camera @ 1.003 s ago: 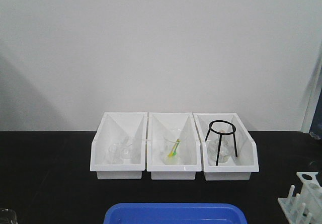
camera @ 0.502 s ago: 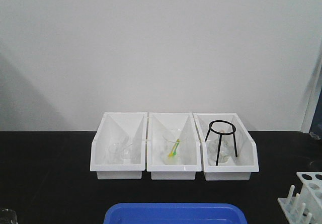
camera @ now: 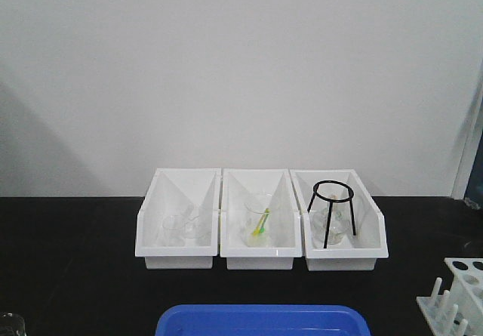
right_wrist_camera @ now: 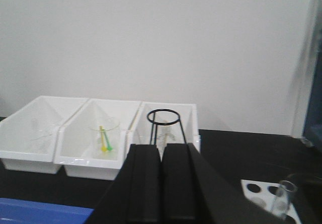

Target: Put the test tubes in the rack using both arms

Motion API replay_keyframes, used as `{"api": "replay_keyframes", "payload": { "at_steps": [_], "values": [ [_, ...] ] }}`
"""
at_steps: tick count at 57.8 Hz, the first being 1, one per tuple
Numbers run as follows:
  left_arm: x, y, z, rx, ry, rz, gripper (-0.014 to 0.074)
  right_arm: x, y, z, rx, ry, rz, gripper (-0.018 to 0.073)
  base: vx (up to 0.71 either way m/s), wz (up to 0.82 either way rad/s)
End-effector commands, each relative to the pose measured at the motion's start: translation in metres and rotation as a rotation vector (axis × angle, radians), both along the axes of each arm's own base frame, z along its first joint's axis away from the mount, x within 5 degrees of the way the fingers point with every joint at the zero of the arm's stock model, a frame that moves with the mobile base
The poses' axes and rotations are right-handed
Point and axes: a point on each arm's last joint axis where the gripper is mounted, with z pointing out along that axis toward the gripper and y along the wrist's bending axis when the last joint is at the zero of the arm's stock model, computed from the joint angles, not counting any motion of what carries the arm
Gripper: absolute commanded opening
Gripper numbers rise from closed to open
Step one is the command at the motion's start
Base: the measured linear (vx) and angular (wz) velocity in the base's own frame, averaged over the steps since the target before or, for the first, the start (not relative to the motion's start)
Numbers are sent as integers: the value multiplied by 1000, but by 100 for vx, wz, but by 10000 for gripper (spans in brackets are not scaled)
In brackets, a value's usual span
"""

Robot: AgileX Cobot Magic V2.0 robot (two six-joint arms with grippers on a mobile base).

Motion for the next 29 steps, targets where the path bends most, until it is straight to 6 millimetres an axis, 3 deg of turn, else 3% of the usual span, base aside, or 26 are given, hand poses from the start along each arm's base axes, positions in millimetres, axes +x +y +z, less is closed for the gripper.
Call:
{"api": "replay_keyframes", "payload": {
  "at_steps": [1, 17, 29],
  "values": [
    [8, -6, 20, -79, -142, -21, -17, -4, 9, 16, 10, -89, 88, -8, 0, 0],
    [19, -11, 21, -139, -112, -21, -17, -9, 29, 13, -5, -64, 283, -8, 0, 0],
    [20, -14, 30, -181, -210, -42, -17, -4, 36, 10, -14, -39, 314, -8, 0, 0]
  ]
}}
